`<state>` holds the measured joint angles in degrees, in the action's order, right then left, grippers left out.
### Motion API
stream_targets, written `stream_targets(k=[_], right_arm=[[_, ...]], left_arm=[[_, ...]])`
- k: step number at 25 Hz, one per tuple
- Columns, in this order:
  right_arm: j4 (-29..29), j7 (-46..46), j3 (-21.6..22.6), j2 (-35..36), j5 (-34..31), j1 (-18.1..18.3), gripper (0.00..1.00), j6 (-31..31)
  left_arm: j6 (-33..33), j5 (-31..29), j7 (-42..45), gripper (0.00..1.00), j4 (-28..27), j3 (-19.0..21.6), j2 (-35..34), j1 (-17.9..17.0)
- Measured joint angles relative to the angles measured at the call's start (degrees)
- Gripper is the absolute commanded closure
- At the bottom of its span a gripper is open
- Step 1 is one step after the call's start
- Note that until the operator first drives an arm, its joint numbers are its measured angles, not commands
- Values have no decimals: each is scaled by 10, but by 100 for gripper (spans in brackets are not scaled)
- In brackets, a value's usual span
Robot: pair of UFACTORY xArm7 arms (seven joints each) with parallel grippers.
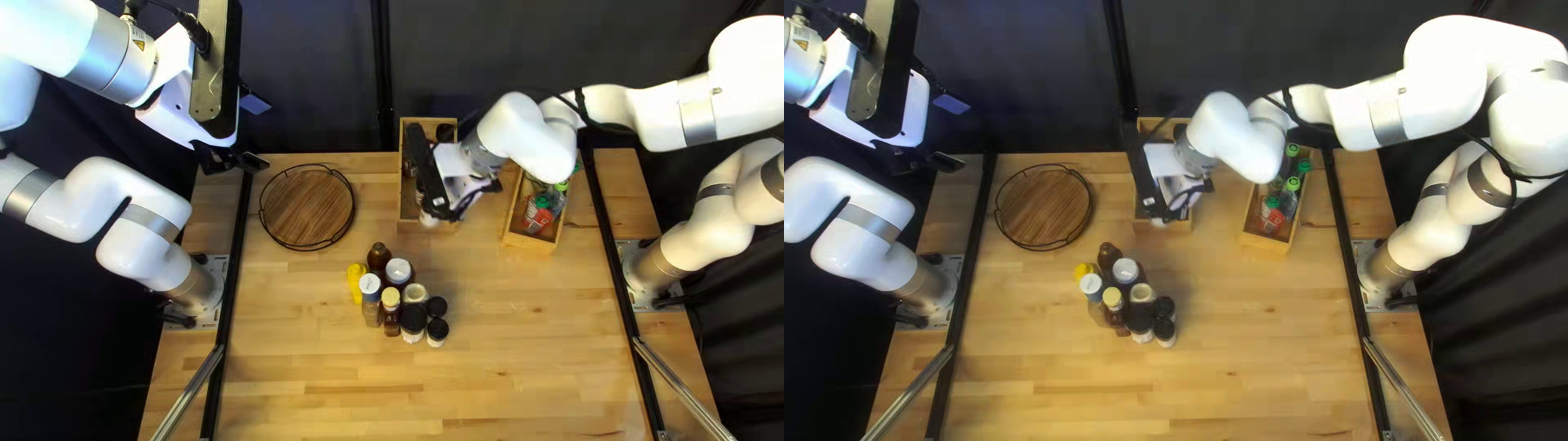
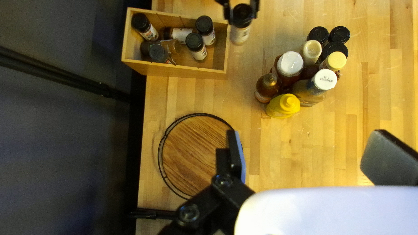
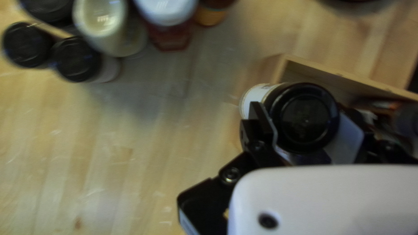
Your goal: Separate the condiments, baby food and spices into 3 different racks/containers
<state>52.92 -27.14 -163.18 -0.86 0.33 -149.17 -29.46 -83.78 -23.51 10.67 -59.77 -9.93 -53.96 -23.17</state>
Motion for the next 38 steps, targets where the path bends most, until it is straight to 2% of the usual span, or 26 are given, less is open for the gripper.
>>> stream_targets(k=[20, 21, 23, 24, 29, 38], right_arm=[[-33, 86, -18, -40, -100, 0, 99, 70], [-35, 90, -19, -42, -105, -1, 88, 73], [-37, 96, -20, -44, -112, -2, 15, 77], [-37, 99, -20, -45, -115, -3, 0, 77], [-37, 86, -15, -33, -96, -4, 0, 63], [-43, -2, -13, 51, 66, -19, 0, -13]], left_arm=[[0, 0, 0, 0, 0, 0, 0, 0], [0, 0, 0, 0, 0, 0, 0, 0], [0, 0, 0, 0, 0, 0, 0, 0], [0, 0, 0, 0, 0, 0, 0, 0], [0, 0, 0, 0, 0, 0, 0, 0], [0, 0, 0, 0, 0, 0, 0, 0]])
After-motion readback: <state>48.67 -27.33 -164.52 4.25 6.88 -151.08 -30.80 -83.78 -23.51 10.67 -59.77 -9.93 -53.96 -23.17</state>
